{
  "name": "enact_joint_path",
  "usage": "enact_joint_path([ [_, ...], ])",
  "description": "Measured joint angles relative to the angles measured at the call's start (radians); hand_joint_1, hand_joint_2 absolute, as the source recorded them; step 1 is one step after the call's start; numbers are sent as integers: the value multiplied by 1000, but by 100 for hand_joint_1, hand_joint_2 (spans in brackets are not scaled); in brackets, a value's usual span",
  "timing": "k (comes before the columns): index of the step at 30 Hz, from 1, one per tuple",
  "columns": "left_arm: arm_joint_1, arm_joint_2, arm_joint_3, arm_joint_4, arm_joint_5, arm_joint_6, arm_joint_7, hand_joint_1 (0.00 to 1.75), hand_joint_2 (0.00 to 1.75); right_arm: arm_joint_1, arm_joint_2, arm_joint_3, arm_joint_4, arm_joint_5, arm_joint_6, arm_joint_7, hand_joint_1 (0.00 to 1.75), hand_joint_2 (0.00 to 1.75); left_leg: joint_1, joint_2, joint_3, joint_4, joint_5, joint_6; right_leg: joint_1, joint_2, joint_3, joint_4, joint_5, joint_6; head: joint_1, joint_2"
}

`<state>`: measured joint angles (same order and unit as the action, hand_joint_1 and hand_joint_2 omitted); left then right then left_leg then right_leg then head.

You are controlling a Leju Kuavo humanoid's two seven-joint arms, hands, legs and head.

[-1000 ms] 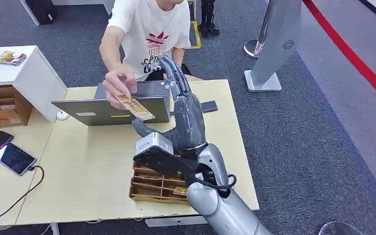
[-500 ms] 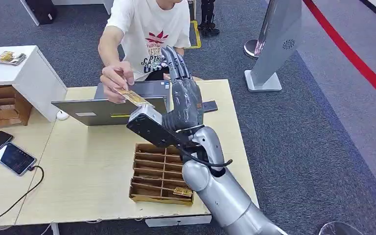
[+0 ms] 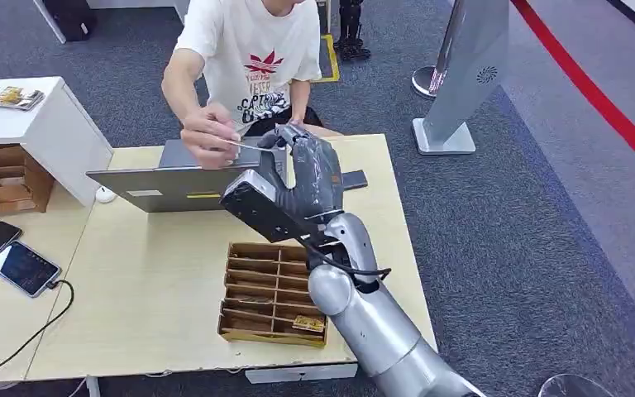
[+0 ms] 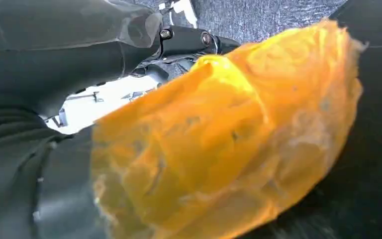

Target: Pass the card to the sensor for recognition and then transmit it.

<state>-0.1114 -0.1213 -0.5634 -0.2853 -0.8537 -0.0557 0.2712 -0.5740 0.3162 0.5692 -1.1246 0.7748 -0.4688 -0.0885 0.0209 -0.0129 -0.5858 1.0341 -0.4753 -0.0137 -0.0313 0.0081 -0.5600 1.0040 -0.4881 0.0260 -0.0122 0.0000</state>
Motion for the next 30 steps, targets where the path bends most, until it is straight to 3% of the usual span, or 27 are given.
enact_joint_path([
  [16,-6,-5,-17,0,-34,-13,-10,0,0,2,0,-19,10,-15,9,-18,175,175,0,0,0,0,0,0,0,0,0,0,0,0,0,0],
  [30,-6,-5,-17,0,-38,-11,-10,0,0,54,0,-28,-60,-127,47,-54,175,175,0,0,0,0,0,0,0,0,-1,0,0,0,0,0],
])
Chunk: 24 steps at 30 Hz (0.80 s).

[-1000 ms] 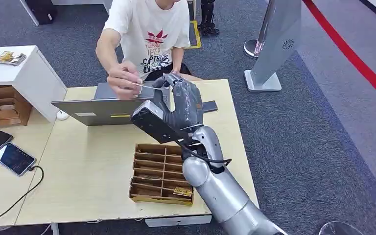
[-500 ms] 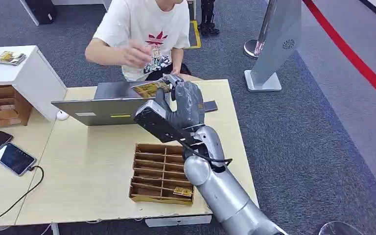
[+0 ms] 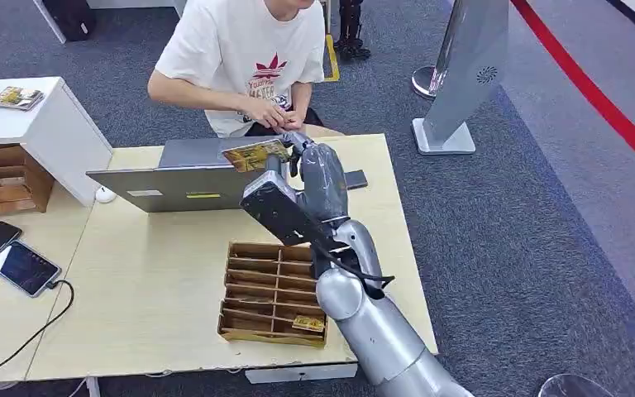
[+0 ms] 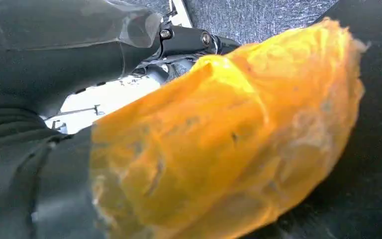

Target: Pass the card to the sensor for recognition and then transmit it.

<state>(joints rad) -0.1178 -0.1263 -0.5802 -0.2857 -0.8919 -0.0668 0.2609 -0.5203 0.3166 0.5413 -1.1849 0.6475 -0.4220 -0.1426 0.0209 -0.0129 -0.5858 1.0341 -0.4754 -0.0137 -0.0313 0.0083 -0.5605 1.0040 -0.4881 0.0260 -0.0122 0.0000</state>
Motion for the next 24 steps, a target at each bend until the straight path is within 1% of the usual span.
enact_joint_path([
  [4,1,0,0,0,5,0,0,0,0,23,0,-8,-31,-68,15,-19,175,175,0,0,0,0,0,0,0,0,0,0,0,0,0,0],
  [6,3,0,0,0,10,3,0,0,0,46,-1,-16,-65,-128,29,-32,175,175,0,0,0,0,0,0,0,0,0,0,0,0,0,0],
  [10,12,0,4,0,28,21,10,0,0,103,-21,-44,-145,-252,89,-27,175,175,0,0,0,0,0,0,0,0,0,0,0,0,0,0],
  [13,21,1,13,0,46,43,18,0,0,149,-53,-70,-198,-317,137,-26,175,175,0,0,-1,0,-1,0,0,0,0,0,0,0,0,0],
  [17,38,1,35,0,69,72,18,0,0,222,-100,-100,-248,-353,193,-23,175,175,0,0,-1,0,-1,0,0,0,0,-1,0,0,0,0],
  [20,50,1,53,0,87,95,18,0,0,277,-154,-120,-286,-337,239,-14,175,175,0,0,-1,0,-1,0,0,0,-1,-1,0,0,0,0],
  [24,60,0,71,0,100,110,18,0,0,335,-217,-135,-324,-291,285,6,175,175,0,0,-1,0,-1,0,0,0,-1,-1,0,0,0,0],
])
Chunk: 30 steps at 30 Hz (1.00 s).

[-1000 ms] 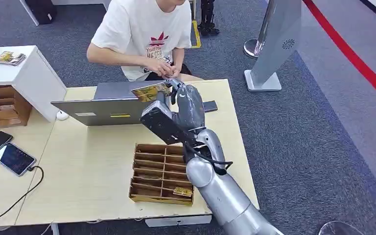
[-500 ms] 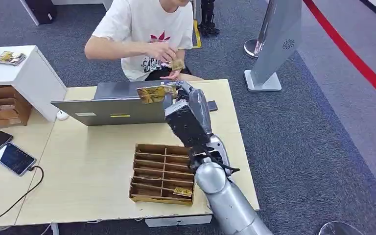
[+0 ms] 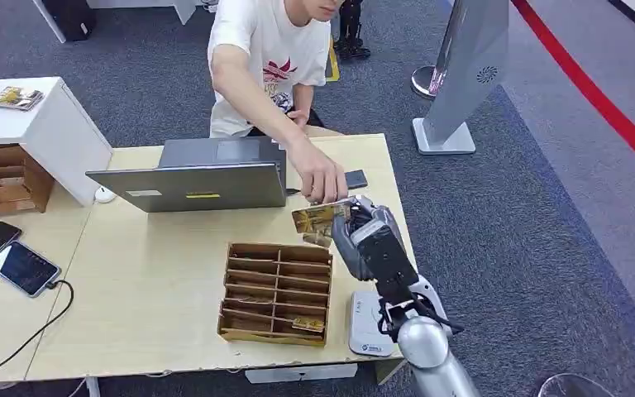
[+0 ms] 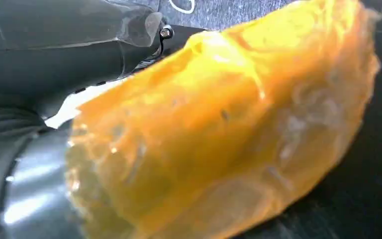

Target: Pass the card to the sensor for recognition and then transmit it.

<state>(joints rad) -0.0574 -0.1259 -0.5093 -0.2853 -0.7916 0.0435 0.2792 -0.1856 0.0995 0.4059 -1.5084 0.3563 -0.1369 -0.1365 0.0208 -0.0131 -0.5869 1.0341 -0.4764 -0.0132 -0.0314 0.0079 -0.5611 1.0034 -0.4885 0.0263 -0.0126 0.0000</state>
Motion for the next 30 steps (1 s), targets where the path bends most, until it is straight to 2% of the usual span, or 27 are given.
enact_joint_path([
  [5,6,0,16,1,6,9,0,0,0,51,-77,-28,-29,21,51,16,175,175,0,0,0,0,0,0,0,0,0,0,0,0,0,0],
  [12,11,0,32,2,12,19,2,0,0,104,-149,-54,-55,49,80,36,175,175,0,0,0,0,0,0,0,0,0,0,0,0,0,0],
  [23,11,-1,33,3,8,19,14,0,0,131,-212,-72,-44,159,82,97,175,175,0,0,0,0,0,0,0,0,0,0,0,0,0,0],
  [30,8,-5,33,3,-5,9,29,0,0,128,-239,-71,14,231,116,137,175,175,0,0,0,0,0,0,0,0,0,0,0,0,0,0],
])
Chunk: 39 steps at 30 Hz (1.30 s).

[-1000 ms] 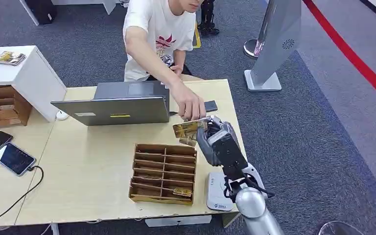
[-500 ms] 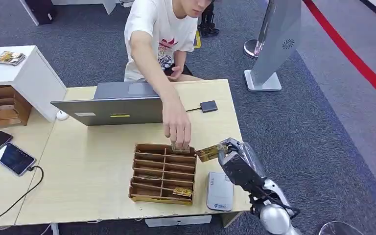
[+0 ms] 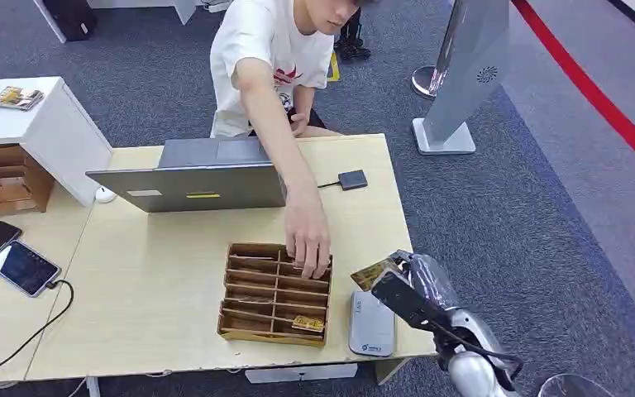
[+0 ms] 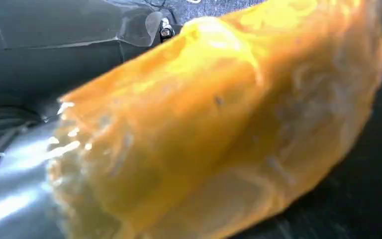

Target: Pass the card to the sensor for recognition and then transmit it.

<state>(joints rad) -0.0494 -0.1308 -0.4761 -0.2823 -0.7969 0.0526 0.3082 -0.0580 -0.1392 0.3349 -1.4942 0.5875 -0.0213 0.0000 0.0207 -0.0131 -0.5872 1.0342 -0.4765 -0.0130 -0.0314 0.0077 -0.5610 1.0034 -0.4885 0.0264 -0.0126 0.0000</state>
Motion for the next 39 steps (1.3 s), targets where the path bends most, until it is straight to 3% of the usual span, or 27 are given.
enact_joint_path([
  [24,-13,-3,0,0,-33,-41,11,0,0,-106,-81,98,151,67,73,29,175,175,0,0,0,0,0,0,0,0,0,0,0,0,0,0],
  [39,-18,-4,0,0,-35,-53,12,0,0,-139,-90,113,150,-7,62,16,175,175,0,0,0,0,0,0,0,0,0,0,0,0,0,0],
])
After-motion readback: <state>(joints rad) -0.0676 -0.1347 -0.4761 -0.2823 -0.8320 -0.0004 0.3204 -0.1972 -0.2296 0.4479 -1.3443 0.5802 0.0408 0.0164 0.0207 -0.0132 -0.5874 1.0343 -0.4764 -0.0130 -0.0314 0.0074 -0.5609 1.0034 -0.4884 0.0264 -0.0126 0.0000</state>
